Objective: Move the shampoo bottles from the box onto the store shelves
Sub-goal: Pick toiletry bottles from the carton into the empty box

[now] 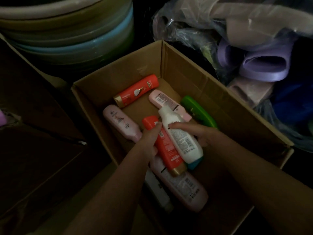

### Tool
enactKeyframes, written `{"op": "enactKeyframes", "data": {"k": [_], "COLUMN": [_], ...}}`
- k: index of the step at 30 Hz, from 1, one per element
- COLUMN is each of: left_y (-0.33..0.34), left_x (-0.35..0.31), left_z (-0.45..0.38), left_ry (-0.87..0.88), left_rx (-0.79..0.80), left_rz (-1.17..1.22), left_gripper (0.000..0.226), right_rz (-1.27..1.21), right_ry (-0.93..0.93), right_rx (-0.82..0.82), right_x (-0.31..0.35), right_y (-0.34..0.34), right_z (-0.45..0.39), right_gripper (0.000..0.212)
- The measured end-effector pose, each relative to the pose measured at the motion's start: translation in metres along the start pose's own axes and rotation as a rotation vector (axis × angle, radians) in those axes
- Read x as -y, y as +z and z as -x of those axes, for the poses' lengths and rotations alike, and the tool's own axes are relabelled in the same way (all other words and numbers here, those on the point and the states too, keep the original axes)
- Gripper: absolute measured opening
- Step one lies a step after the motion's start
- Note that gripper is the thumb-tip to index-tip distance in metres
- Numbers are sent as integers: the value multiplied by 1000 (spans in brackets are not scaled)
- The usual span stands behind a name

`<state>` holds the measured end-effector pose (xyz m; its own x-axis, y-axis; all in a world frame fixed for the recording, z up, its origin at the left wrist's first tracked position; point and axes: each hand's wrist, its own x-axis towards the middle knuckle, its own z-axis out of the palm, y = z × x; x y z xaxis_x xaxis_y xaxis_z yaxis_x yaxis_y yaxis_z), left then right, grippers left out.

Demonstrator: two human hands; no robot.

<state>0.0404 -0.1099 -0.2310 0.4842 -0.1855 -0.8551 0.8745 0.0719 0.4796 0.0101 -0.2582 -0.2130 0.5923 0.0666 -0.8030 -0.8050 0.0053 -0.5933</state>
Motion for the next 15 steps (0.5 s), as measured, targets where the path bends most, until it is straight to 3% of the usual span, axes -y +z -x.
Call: {"op": "enactKeyframes", "data": {"k": [3,7,11,15], "left_y": [0,8,19,16], "left_x": [-5,-36,-108,-198], "left_z": [10,29,66,155], "left_ry": [41,156,429,736], "left_rx": [85,126,124,266], "left_rz": [60,119,118,115], "left_gripper": [44,46,62,47], "right_rz": [2,1,-46,-172], "right_ry": [-7,-113,-397,-732], "right_rx": [53,13,-108,-52], "right_x": [12,52,117,187], "right_y": [-3,-1,20,63], "right_z": [12,40,90,158], "right_gripper": [39,52,24,22]}}
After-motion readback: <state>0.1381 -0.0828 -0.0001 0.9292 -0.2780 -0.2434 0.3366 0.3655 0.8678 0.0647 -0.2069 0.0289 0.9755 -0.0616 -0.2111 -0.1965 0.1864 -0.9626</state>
